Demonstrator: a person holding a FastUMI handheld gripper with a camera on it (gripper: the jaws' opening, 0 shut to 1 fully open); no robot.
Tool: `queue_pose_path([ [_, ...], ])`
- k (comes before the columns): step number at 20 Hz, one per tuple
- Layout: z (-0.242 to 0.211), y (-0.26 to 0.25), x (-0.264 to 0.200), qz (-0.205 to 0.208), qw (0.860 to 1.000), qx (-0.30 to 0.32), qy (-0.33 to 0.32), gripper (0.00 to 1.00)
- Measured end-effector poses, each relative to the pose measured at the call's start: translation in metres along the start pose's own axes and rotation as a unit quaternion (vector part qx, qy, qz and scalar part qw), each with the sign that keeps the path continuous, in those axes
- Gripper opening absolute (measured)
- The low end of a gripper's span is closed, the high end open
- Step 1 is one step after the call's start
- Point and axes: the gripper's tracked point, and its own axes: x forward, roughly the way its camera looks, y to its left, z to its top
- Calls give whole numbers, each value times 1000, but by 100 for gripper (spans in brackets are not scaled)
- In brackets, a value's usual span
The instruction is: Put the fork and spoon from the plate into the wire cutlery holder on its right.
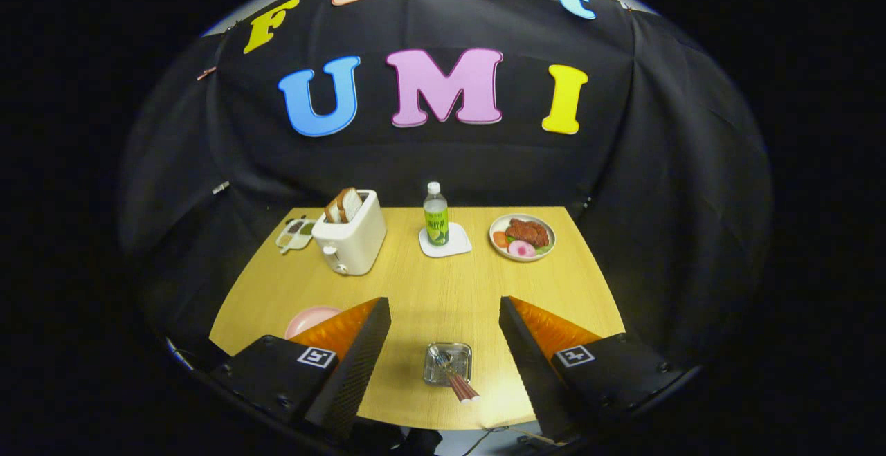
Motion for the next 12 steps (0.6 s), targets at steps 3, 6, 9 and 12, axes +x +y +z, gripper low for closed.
queue_pose_path([
  [3,28,8,-12,-7,998,-8,-66,99],
  [6,46,20,-24,-11,993,-25,-113,98],
  [9,53,36,-32,-3,989,-29,-146,98],
  [12,53,50,-35,7,987,-32,-155,98],
])
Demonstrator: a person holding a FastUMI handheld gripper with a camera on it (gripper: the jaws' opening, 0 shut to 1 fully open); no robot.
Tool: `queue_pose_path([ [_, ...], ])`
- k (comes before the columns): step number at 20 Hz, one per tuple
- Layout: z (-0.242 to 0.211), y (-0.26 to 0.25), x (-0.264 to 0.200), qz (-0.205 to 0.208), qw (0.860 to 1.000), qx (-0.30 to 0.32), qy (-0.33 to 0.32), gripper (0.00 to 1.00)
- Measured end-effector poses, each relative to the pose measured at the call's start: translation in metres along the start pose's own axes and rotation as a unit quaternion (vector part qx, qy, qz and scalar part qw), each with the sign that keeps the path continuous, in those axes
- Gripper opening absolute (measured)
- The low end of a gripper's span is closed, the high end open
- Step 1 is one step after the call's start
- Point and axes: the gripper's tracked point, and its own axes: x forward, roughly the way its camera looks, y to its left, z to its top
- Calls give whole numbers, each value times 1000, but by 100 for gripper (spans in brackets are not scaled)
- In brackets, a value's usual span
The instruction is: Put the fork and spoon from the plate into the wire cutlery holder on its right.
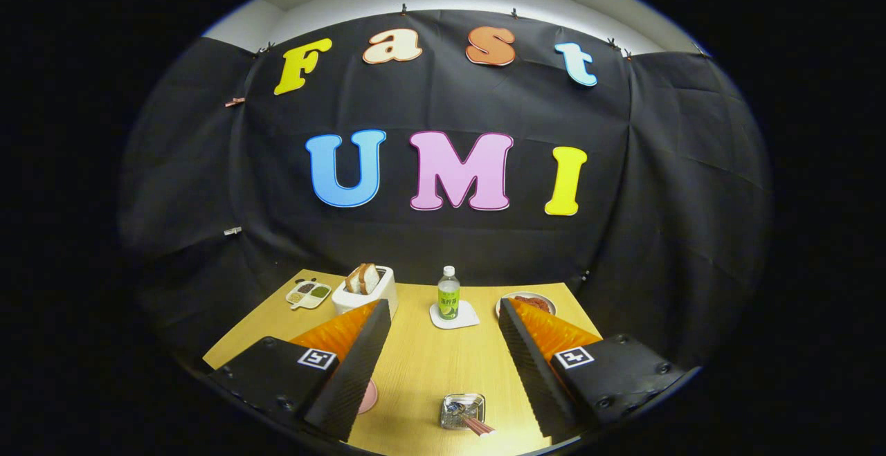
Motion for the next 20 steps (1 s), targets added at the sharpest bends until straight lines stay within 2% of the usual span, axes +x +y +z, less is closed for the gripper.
queue_pose_path([
  [20,-3,4,5,2,1000,5,-2,98],
])
